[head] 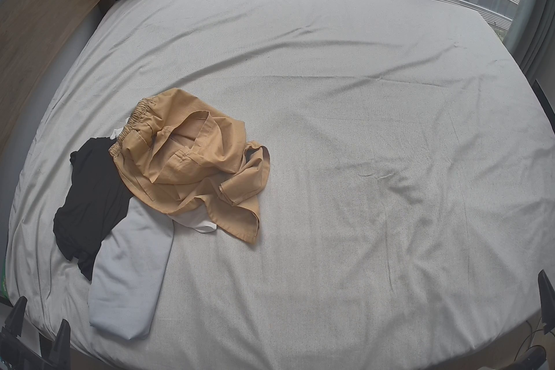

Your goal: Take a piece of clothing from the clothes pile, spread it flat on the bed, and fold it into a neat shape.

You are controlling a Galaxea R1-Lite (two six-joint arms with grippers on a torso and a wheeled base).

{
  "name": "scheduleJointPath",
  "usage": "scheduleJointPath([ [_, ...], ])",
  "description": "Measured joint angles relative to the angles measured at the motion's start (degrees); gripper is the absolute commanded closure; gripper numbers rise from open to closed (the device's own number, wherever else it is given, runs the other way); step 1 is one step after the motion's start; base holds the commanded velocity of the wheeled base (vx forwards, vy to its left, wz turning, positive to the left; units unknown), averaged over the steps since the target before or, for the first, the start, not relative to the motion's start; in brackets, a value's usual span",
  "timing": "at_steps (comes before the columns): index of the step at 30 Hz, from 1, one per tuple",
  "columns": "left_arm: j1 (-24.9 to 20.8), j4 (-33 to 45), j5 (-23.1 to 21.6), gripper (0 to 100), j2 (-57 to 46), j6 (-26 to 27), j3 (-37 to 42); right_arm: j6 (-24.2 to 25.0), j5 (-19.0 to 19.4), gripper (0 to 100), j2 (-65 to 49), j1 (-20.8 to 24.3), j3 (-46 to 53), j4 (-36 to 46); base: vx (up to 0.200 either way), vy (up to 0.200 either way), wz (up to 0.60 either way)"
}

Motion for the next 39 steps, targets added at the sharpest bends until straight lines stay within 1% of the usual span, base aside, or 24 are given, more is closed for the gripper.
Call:
scheduleJointPath([
  [1, 0.0, 0.0, 0.0, 0, 0.0, 0.0, 0.0, 0.0, 0.0, 0, 0.4, 0.2, -0.3, 0.0, 0.000, 0.000, 0.00],
  [9, 0.0, 0.0, 0.0, 0, 0.0, -0.2, 0.0, 1.4, 0.5, 0, 13.5, 6.1, -9.0, -1.5, 0.000, 0.000, 0.00],
  [14, 0.0, 0.0, 0.0, 0, 0.0, -0.2, 0.0, 2.9, 1.4, 0, 21.8, 9.5, -12.2, -6.6, 0.000, 0.000, 0.00],
  [18, 0.0, 0.0, 0.1, 0, 0.0, -0.3, 0.0, 3.9, 2.5, 0, 28.1, 10.8, -13.5, -10.8, 0.000, 0.000, 0.00],
  [24, 0.0, 0.0, 0.1, 0, 0.0, -0.6, 0.0, 4.5, 3.1, 0, 36.8, 12.5, -14.7, -17.5, 0.000, 0.000, 0.00],
  [29, 0.0, 0.0, 0.2, 0, 0.0, -0.8, 0.0, 5.0, 3.1, 0, 42.3, 14.7, -15.8, -19.2, 0.000, 0.000, 0.00],
  [31, 0.0, 0.0, 0.2, 0, 0.0, -0.8, 0.0, 6.2, 3.1, 0, 44.2, 15.5, -16.5, -20.0, 0.000, 0.000, 0.00],
  [34, 0.0, 0.0, 0.2, 0, 0.0, -0.9, 0.0, 9.7, 2.9, 0, 47.3, 16.9, -18.1, -21.3, 0.000, 0.000, 0.00],
  [39, 0.0, 0.0, 0.2, 0, 0.0, -0.9, 0.0, 13.7, 2.9, 0, 51.9, 18.8, -20.8, -22.1, 0.000, 0.000, 0.00],
])
